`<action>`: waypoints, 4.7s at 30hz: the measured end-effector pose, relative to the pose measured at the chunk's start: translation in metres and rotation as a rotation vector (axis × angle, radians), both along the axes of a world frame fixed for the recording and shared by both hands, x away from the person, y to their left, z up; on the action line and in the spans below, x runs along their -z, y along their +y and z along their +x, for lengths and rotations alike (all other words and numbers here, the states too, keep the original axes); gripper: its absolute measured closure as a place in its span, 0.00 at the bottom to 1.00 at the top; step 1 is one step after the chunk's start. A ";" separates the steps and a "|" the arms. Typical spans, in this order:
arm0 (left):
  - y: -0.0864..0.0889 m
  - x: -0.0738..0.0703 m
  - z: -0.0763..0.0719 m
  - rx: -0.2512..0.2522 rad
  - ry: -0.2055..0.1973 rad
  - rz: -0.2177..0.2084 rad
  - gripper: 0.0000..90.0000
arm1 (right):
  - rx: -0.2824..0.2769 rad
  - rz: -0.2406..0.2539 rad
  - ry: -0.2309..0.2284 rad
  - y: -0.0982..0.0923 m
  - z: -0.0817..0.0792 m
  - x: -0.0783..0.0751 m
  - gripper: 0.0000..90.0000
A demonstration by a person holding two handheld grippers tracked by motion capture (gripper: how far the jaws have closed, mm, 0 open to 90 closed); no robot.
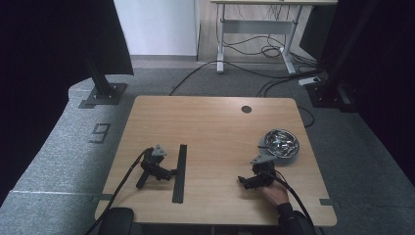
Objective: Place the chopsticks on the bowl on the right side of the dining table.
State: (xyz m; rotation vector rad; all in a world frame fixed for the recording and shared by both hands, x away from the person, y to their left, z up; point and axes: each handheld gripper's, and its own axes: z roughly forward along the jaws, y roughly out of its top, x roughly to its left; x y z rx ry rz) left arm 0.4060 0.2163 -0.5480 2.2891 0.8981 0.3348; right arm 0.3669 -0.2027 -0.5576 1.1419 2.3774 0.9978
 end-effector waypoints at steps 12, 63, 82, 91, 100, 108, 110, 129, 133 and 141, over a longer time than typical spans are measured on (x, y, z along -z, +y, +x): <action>0.000 0.000 0.000 0.000 0.000 0.000 0.00 | -0.037 0.044 0.015 0.001 -0.006 -0.023 0.00; 0.000 0.000 0.000 -0.002 -0.001 -0.003 0.00 | -0.222 0.006 0.026 0.158 0.051 -0.062 0.00; 0.000 0.000 0.000 -0.001 -0.001 -0.002 0.00 | -0.239 -0.023 0.058 0.202 0.063 -0.036 0.00; 0.000 0.000 0.000 0.001 0.000 0.001 0.00 | -0.216 -0.036 0.074 0.203 0.067 -0.022 0.00; 0.000 0.000 0.000 0.001 -0.001 0.002 0.00 | -0.203 -0.017 0.080 0.208 0.067 -0.011 0.00; 0.000 0.000 0.000 0.001 -0.001 0.002 0.00 | -0.201 -0.014 0.079 0.209 0.067 -0.011 0.00; 0.000 0.000 0.000 0.000 0.000 0.001 0.00 | -0.205 -0.053 0.061 0.208 0.066 -0.010 0.00; 0.000 0.000 0.000 0.000 0.000 0.000 0.00 | -0.159 -0.070 0.069 0.185 0.062 -0.011 0.02; 0.000 0.000 0.000 -0.001 -0.001 0.000 0.00 | -0.159 -0.067 0.065 0.181 0.059 -0.012 0.06; 0.000 0.000 0.000 -0.001 0.001 0.000 0.00 | -0.162 -0.054 0.054 0.167 0.050 -0.015 0.24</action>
